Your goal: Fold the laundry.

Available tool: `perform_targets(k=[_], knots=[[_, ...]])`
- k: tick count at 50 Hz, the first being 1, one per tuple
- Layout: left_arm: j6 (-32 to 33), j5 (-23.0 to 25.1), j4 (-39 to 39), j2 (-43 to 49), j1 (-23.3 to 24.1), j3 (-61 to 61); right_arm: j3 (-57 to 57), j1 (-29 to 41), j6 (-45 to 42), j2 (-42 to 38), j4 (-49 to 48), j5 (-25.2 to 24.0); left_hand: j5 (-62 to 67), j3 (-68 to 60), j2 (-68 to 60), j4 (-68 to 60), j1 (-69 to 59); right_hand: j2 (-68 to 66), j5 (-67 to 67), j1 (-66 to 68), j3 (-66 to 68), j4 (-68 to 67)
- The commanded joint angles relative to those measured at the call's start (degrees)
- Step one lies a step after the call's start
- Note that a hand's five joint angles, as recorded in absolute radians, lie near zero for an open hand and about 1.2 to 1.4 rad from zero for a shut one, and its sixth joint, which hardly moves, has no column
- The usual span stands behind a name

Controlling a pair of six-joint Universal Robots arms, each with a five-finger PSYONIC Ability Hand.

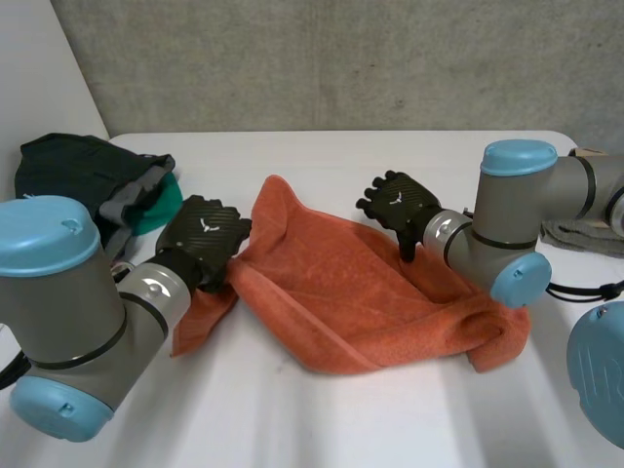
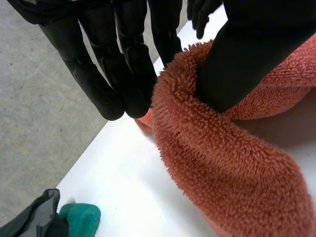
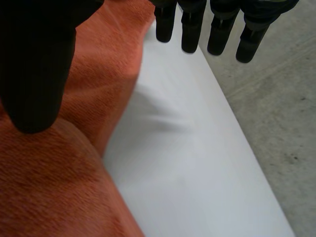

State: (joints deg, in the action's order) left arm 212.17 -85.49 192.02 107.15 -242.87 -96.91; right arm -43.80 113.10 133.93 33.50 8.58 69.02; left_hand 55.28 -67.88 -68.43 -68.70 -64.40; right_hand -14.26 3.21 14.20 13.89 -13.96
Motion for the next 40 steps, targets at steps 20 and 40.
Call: perform_targets(k=[20, 40], knots=[[-2.81, -0.64, -1.56, -1.77, 1.7, 6.47, -3.64, -2.45, 5.72, 13.76, -4.0, 5.94, 14.72, -12.12, -11.57, -11.3, -15.6, 4.26, -3.21, -4.2, -3.89, 3.96], [-4.83, -0.73, -4.2, 2.18, 1.17, 13.94, -42.04, -5.79, 10.13, 38.29, 22.27, 5.26, 14.72, -12.12, -11.57, -11.3, -15.6, -27.01, 28.05, 27.07, 27.37, -27.31]])
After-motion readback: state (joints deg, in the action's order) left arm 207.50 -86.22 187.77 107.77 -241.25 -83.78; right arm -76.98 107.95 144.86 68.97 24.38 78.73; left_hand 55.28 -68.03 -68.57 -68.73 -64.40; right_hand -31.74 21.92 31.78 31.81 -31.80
